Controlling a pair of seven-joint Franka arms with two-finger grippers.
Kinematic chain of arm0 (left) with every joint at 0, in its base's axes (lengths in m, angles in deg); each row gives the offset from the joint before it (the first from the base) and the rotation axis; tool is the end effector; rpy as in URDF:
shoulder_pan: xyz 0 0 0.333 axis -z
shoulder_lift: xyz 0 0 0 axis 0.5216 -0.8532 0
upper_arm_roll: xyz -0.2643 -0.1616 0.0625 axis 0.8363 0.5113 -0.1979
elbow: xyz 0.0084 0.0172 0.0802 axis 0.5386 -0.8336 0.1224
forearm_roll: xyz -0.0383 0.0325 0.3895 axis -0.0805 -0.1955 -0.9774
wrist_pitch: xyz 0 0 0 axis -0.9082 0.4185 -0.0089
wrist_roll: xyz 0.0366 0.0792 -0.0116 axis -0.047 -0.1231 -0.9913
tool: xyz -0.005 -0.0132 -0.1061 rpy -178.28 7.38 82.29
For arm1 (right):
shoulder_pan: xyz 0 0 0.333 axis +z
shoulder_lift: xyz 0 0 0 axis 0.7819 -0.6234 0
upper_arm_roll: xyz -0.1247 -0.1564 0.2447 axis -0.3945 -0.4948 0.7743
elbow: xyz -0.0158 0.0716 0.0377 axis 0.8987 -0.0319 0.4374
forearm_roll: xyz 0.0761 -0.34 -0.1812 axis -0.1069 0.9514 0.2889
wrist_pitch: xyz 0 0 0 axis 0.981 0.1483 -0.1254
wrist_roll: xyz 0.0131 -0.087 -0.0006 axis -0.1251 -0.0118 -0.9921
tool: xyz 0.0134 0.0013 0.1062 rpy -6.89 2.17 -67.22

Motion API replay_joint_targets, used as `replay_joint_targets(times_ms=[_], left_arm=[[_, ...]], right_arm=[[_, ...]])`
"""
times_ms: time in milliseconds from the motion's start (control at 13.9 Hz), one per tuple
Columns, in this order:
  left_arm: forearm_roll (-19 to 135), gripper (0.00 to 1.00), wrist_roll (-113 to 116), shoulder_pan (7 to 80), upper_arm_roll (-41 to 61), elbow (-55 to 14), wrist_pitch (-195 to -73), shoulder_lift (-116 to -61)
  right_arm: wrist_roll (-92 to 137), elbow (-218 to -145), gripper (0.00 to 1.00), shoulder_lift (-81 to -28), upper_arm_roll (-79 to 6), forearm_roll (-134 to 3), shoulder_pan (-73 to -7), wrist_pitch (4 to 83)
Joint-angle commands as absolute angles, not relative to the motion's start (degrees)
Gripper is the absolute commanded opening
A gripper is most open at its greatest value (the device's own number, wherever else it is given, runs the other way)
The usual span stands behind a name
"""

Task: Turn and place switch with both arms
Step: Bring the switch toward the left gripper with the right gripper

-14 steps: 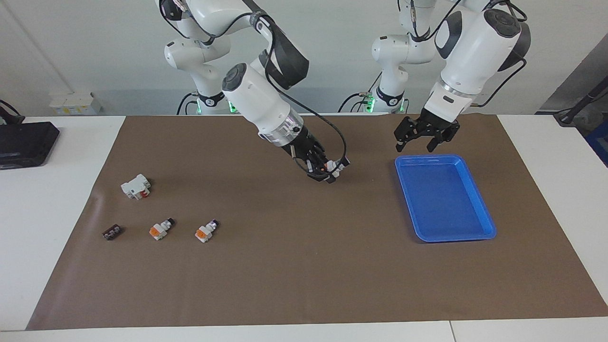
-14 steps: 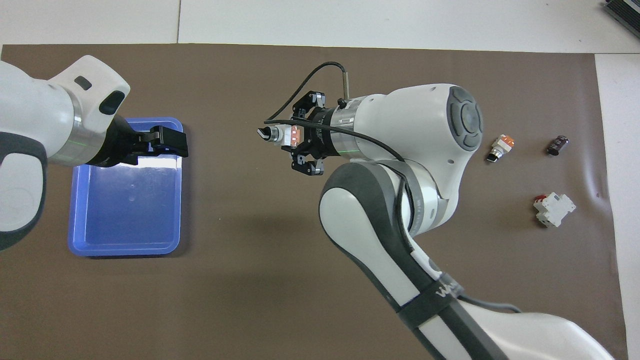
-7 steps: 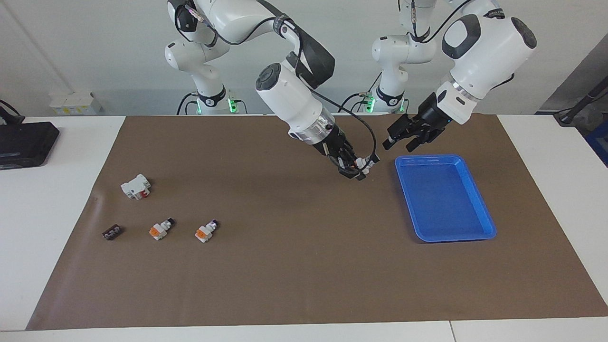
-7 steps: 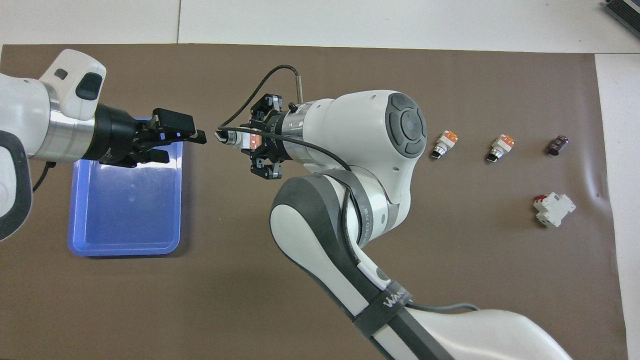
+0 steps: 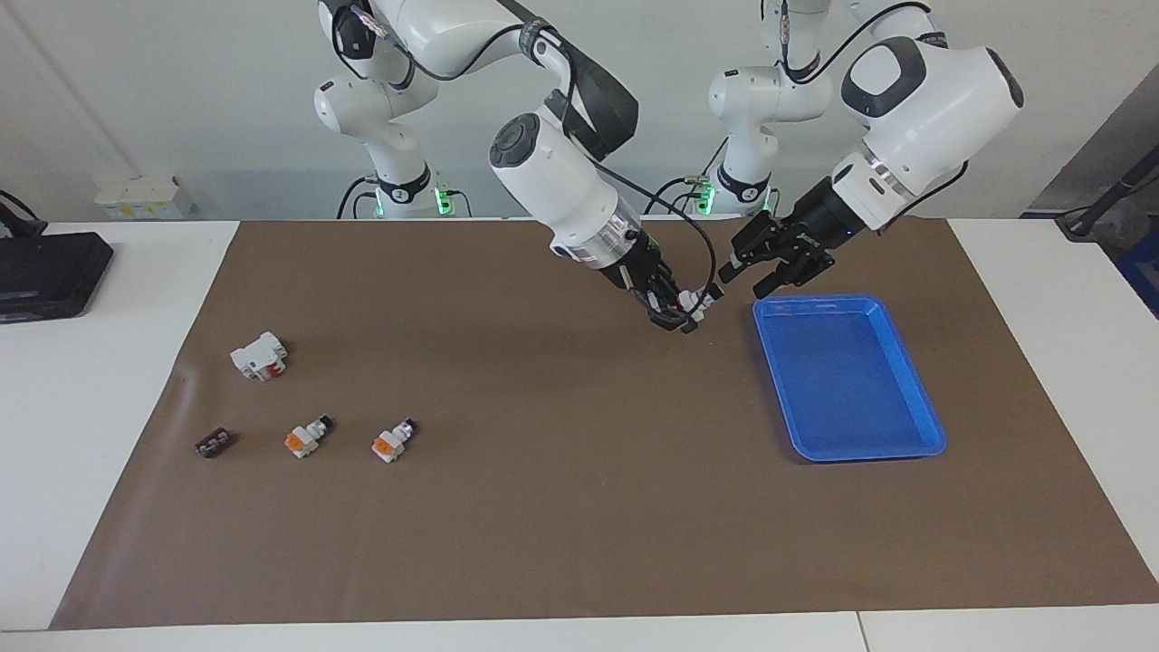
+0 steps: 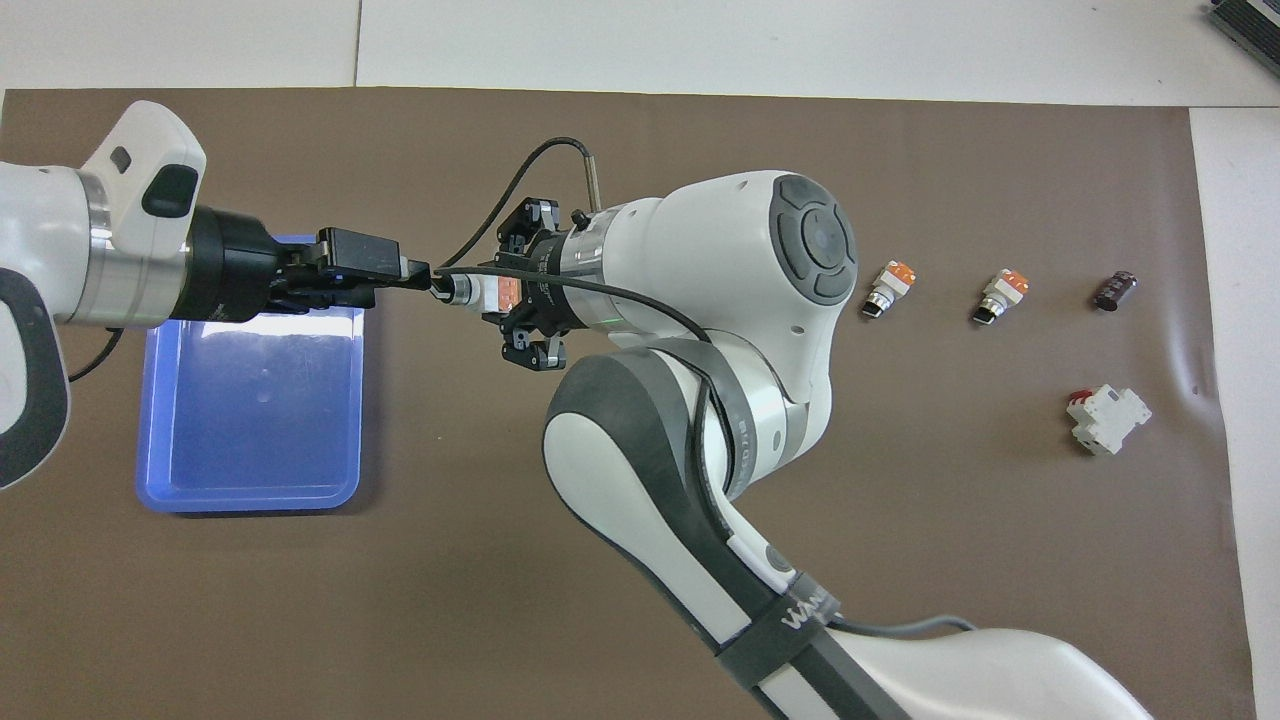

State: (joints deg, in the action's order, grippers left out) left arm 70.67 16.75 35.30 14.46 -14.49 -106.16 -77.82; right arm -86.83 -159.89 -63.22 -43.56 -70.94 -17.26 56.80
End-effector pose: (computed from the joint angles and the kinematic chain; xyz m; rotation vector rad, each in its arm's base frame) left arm 0.5579 -0.1533 0.5706 2.4993 0.0036 0.1049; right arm 0.5876 0.4188 0.5080 -1.8516 1.6880 0.4746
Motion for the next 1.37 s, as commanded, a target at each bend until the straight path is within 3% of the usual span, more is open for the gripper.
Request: replay_joint_targets(times_ms=[0, 432, 1295], left_arm=[[72.15, 0.65, 22.74, 35.22, 14.47, -17.4, -107.42, -75.69], [74.61, 0.46, 28.01, 35.13, 14.56, -17.31, -107.51, -75.69], [77.34, 0.46, 31.98, 36.18, 15.17, -17.23, -106.01, -75.6]], right_arm=[[-86.47, -159.92, 0.0, -62.29, -43.12, -70.22, -17.95, 55.64], [-86.48, -160.09, 0.0, -61.76, -43.2, -70.14, -17.95, 55.38], [-86.39, -160.18, 0.0, -61.67, -43.2, -69.79, -17.86, 55.38]])
